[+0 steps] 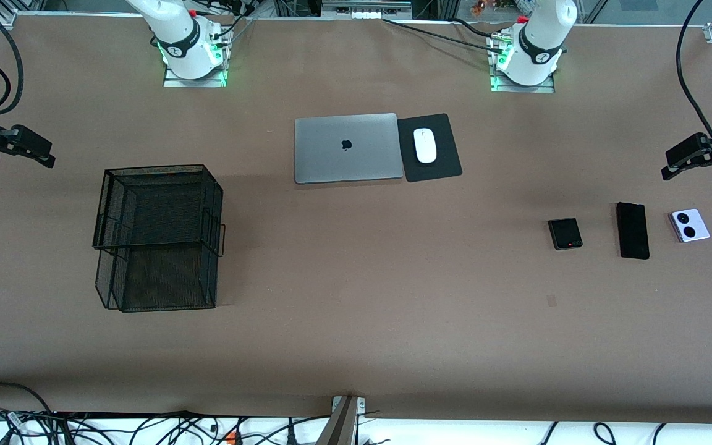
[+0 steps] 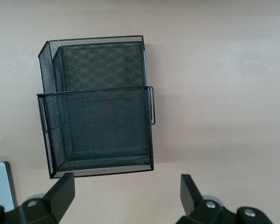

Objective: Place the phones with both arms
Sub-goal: 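Reach the left gripper toward the small black flip phone, then lower the left gripper and grasp the small black flip phone, then carry the flip phone with the left gripper beside the laptop and release, then grasp the flip phone with the right gripper while the left gripper reaches the tall phone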

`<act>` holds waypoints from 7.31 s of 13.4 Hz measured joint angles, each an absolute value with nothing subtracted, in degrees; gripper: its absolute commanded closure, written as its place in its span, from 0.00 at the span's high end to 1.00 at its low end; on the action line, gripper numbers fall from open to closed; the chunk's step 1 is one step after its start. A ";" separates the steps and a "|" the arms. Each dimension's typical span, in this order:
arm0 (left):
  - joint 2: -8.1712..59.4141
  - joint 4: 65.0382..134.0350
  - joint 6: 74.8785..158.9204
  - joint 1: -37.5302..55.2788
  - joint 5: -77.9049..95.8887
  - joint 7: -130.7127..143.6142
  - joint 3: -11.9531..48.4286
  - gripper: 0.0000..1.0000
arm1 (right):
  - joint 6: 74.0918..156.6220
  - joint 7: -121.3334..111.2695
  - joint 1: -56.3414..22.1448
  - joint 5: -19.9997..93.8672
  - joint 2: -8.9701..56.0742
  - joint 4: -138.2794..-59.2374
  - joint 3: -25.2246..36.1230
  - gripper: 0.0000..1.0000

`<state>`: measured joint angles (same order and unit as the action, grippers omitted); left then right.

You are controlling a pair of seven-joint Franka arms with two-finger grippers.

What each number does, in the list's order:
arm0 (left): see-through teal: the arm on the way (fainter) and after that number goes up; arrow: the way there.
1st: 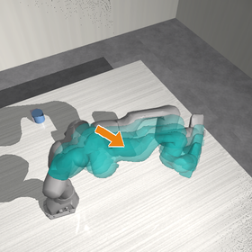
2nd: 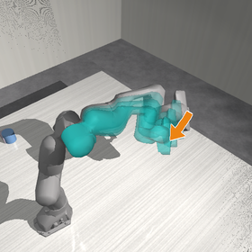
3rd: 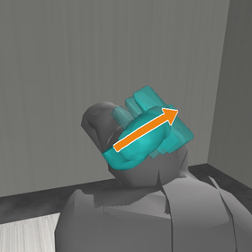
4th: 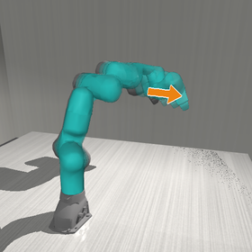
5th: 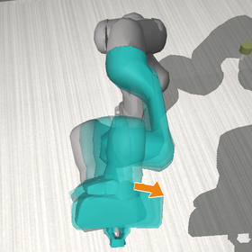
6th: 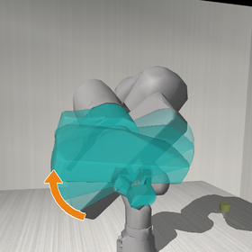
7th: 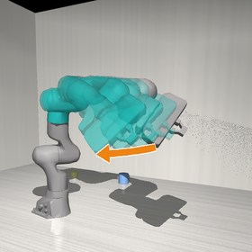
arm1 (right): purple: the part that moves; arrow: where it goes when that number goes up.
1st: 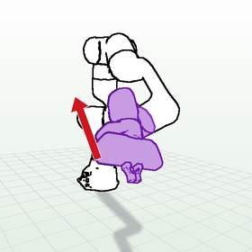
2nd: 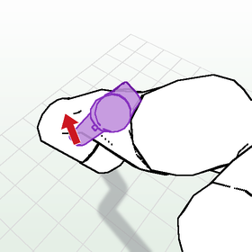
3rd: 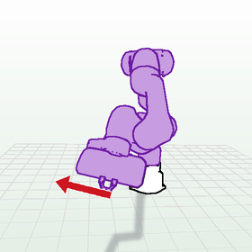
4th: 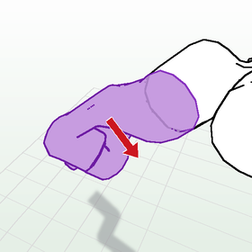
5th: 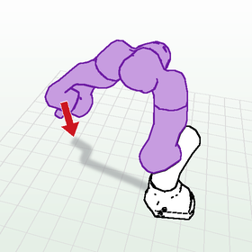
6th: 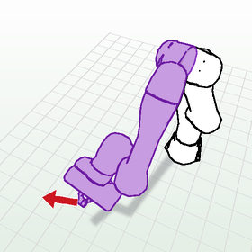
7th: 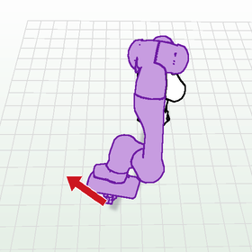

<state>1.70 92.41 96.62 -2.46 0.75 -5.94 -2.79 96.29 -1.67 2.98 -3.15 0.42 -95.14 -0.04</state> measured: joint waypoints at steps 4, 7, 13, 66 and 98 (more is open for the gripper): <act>1.70 92.41 96.57 -2.46 0.75 -5.94 -2.79 1.00 | 96.33 -1.67 2.98 -3.15 0.42 -95.14 -0.04 1.00; 1.71 92.41 96.56 -2.46 0.75 -5.94 -2.79 1.00 | 96.34 -1.67 2.98 -3.15 0.42 -95.13 -0.04 1.00; 3.14 92.53 92.68 -2.46 0.75 -6.27 -2.79 1.00 | 96.34 -1.67 2.98 -3.15 0.46 -95.14 -0.04 1.00; 36.31 83.35 109.16 20.84 6.48 26.87 5.21 0.22 | 92.29 -3.06 2.99 -2.21 0.63 -95.16 0.01 1.00; 37.85 76.15 99.93 32.49 6.74 32.73 -16.71 1.00 | 102.98 13.23 -12.88 -2.02 7.59 -95.24 -1.03 1.00</act>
<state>37.85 76.15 99.93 32.49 6.74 32.73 -16.71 102.98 13.23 -12.88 -2.02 7.59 -95.24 -1.03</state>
